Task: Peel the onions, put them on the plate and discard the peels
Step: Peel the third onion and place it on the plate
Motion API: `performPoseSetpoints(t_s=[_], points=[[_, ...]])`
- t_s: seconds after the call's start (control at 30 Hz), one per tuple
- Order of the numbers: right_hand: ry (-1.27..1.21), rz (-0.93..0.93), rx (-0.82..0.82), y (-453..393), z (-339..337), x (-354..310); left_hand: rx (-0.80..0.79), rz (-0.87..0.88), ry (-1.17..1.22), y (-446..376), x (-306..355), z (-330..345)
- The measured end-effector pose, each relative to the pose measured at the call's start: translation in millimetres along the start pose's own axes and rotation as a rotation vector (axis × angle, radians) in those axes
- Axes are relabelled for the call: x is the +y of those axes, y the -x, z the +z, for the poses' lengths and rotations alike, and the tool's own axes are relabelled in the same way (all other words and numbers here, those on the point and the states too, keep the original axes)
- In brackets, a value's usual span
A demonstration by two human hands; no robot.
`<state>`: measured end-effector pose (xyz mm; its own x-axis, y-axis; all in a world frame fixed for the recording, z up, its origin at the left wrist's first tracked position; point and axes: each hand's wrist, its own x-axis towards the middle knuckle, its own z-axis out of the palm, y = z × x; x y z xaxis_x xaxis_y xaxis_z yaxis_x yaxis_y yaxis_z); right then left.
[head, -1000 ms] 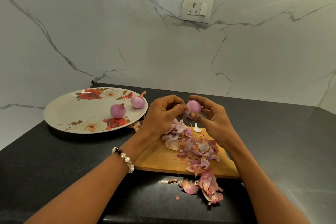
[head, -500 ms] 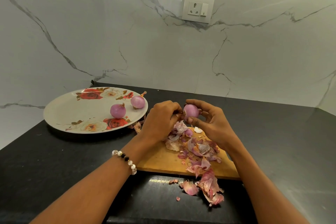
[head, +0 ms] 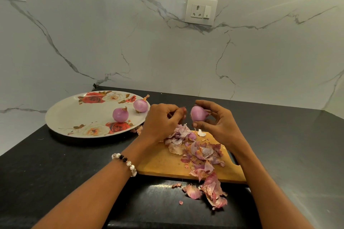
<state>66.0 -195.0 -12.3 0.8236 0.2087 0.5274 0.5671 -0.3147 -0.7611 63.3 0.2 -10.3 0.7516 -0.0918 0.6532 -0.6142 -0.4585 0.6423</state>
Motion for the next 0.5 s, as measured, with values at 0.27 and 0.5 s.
performPoseSetpoints(t_s=[0.27,0.5], points=[[0.030,0.016,0.044,-1.6,-1.0,3.6,0.078,0.115,-0.299,0.0,-11.0,-3.4],[0.054,0.015,0.062,2.1,-2.0,1.3,0.195,0.089,-0.199,3.9,-7.9,-11.0]])
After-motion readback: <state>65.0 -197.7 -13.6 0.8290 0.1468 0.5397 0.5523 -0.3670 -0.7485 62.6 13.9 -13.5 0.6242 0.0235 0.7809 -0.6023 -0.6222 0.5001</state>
